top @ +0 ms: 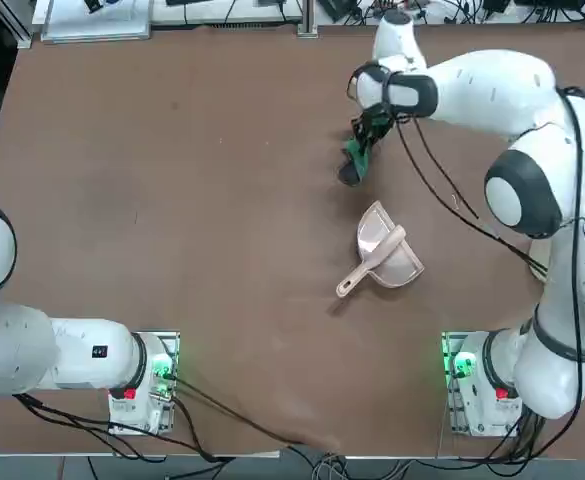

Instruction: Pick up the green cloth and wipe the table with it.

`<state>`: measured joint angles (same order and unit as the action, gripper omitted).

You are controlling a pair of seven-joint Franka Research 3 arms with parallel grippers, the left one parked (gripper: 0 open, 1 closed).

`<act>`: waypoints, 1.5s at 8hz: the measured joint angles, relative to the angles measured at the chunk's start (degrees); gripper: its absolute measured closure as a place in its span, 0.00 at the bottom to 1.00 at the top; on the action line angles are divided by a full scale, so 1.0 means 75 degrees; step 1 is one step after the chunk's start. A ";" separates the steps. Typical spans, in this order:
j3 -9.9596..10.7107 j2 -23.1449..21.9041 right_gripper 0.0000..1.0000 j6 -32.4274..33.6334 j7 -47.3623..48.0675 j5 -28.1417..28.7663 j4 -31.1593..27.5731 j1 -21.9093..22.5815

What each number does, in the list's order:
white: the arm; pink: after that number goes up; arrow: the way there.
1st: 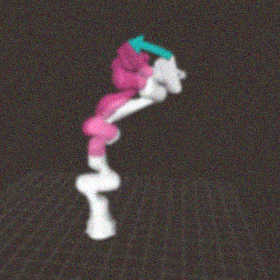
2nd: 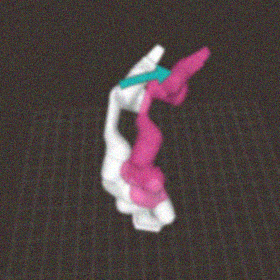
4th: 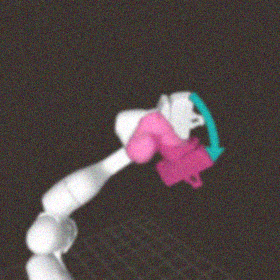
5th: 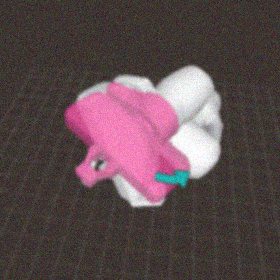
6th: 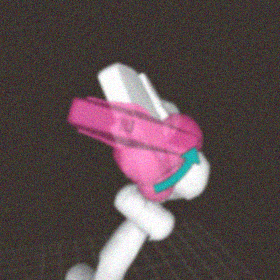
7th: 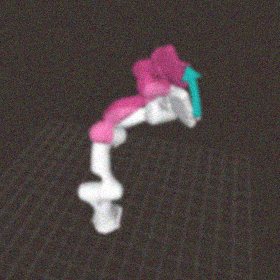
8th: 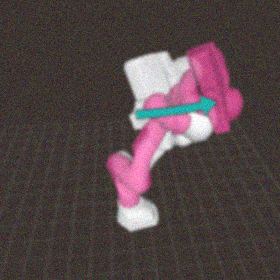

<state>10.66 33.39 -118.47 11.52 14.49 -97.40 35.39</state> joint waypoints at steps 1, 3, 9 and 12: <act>0.0361 -0.0339 0.92 0.0847 -0.0099 -0.0339 0.0052 -0.0020; 0.0907 -0.1036 0.92 0.2229 -0.0263 -0.1349 0.0057 -0.0094; 0.2657 -0.1859 0.93 0.2757 -0.3187 -0.3116 -0.1561 -0.0301; 0.2684 -0.2151 0.93 0.1152 -0.3336 -0.2732 -0.3098 -0.0749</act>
<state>30.78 17.26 -109.83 -13.51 -6.00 -120.63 29.77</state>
